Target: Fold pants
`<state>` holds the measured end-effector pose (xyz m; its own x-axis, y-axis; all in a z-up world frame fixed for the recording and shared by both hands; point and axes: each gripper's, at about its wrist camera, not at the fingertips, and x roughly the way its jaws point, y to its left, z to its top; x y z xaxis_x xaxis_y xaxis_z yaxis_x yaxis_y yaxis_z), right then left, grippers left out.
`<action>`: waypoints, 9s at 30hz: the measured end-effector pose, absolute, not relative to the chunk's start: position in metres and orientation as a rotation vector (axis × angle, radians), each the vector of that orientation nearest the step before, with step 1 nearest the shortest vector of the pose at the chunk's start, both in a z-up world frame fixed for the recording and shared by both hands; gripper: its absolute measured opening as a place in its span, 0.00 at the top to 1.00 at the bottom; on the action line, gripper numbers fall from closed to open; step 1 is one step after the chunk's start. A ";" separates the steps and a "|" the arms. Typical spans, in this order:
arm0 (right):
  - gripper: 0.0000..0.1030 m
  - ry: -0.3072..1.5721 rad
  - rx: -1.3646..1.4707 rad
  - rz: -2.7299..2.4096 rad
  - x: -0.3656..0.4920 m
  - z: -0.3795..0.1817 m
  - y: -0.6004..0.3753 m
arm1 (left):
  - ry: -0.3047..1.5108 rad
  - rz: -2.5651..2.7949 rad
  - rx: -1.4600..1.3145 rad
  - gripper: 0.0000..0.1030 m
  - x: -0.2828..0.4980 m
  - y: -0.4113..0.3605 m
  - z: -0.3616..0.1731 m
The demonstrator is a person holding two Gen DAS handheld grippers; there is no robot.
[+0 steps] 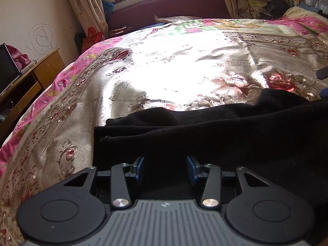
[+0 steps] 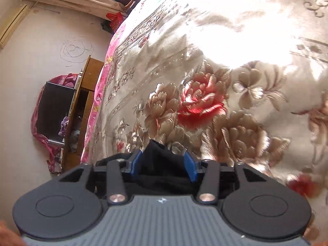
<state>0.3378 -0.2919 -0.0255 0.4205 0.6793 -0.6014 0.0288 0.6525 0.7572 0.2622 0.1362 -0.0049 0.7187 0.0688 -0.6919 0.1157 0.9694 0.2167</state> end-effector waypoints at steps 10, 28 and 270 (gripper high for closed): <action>0.32 1.119 0.791 0.429 0.274 -0.048 -0.295 | 0.755 -0.097 0.318 0.44 0.251 0.116 0.000; 0.27 1.036 0.785 0.544 0.276 -0.085 -0.249 | 0.732 -0.127 0.301 0.44 0.238 0.125 -0.020; 0.54 0.776 0.387 0.202 0.202 -0.002 -0.231 | 0.581 -0.371 0.264 0.22 0.118 0.045 0.023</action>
